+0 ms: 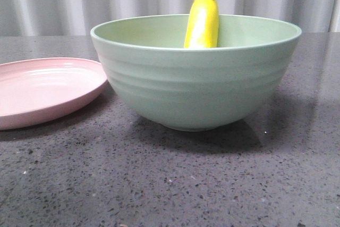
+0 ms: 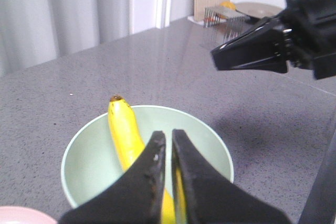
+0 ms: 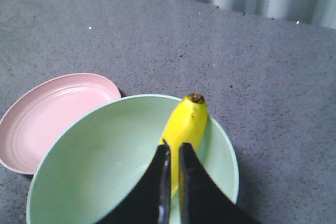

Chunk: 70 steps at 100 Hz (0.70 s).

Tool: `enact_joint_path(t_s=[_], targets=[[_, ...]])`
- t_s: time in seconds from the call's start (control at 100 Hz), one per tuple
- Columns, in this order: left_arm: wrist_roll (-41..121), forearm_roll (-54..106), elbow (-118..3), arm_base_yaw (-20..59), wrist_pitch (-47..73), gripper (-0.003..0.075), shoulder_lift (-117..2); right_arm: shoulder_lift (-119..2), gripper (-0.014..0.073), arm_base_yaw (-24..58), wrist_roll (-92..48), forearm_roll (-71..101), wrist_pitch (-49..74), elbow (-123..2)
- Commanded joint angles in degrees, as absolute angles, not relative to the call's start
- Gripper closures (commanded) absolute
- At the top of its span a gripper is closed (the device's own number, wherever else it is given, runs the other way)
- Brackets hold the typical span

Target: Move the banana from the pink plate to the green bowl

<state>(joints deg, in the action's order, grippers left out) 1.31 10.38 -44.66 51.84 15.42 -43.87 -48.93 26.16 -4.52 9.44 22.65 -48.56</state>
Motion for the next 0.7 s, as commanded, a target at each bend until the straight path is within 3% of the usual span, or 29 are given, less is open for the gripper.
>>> enact_joint_path(t_s=[0.0,0.28,0.69], targets=[[1.26,10.59,-39.99,52.16,4.85,0.0741,-39.47,-43.63,0.0664,25.91,-4.90,7.08,12.97,-45.24],[1.26,10.45,-19.35,52.16,-11.28,0.0741,-26.20,-28.41,0.0664,25.91,-4.90,4.43,-1.32,-28.28],[1.26,10.45,-10.53,52.16,-11.69,0.0741,-17.93,-13.94,0.0664,25.91,-4.90,4.42,-1.04,-16.51]])
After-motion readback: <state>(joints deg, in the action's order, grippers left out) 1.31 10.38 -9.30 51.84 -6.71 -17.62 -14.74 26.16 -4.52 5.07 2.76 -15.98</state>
